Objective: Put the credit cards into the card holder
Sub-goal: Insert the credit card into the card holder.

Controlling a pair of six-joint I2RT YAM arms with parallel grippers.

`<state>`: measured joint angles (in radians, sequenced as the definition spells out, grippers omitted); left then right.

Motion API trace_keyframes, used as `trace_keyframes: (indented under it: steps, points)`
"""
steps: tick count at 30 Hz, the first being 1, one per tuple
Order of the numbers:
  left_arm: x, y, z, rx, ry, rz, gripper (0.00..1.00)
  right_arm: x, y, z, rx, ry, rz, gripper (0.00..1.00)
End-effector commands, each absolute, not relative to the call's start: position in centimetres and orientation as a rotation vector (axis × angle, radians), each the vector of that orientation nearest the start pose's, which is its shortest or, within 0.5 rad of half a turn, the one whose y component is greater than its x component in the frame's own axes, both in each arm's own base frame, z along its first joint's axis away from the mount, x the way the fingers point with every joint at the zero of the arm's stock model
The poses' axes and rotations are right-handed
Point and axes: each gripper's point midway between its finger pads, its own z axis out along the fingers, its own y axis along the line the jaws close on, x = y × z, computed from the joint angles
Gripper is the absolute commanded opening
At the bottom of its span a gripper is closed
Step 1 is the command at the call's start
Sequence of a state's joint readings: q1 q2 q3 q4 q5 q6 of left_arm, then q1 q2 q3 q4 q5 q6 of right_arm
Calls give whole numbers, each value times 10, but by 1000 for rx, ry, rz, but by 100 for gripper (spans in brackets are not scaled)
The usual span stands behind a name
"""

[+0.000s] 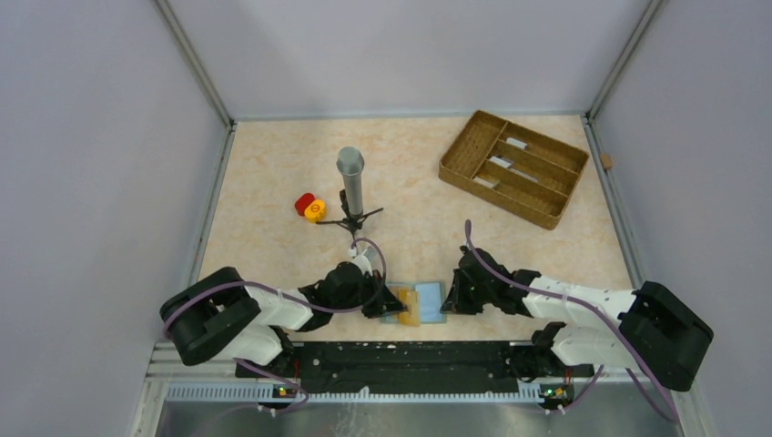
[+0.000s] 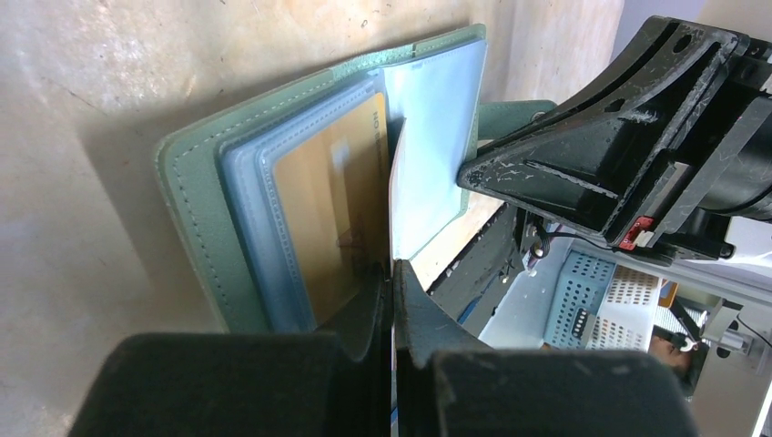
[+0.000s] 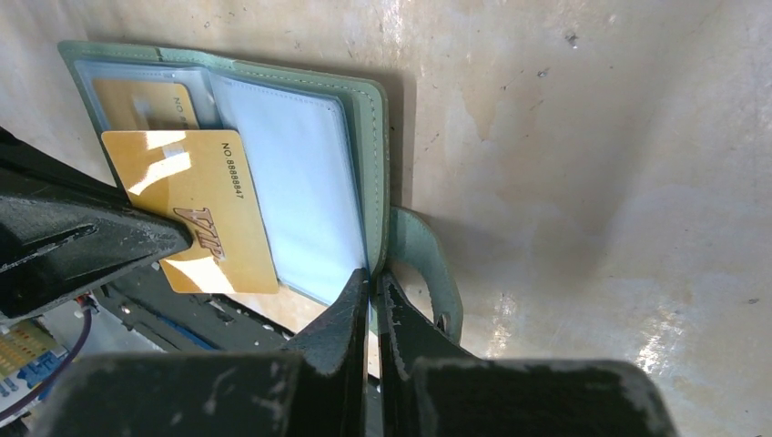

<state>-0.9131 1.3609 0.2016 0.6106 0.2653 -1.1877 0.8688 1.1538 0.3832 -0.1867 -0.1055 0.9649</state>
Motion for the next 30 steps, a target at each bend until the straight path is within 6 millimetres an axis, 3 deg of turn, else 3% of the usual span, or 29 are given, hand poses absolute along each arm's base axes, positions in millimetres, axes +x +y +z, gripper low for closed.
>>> trace_keyframes:
  steps: [1, 17, 30]
  points:
    - [129, -295, 34, -156, 2471, -1374, 0, 114, 201, -10, 67, 2810, 575, 1]
    - [141, -288, 21, -199, 2445, -1286, 0, 112, 202, -10, 65, 2813, 573, 0]
    - [143, -297, 21, -182, 2421, -1340, 0, 110, 202, -11, 61, 2817, 574, 0]
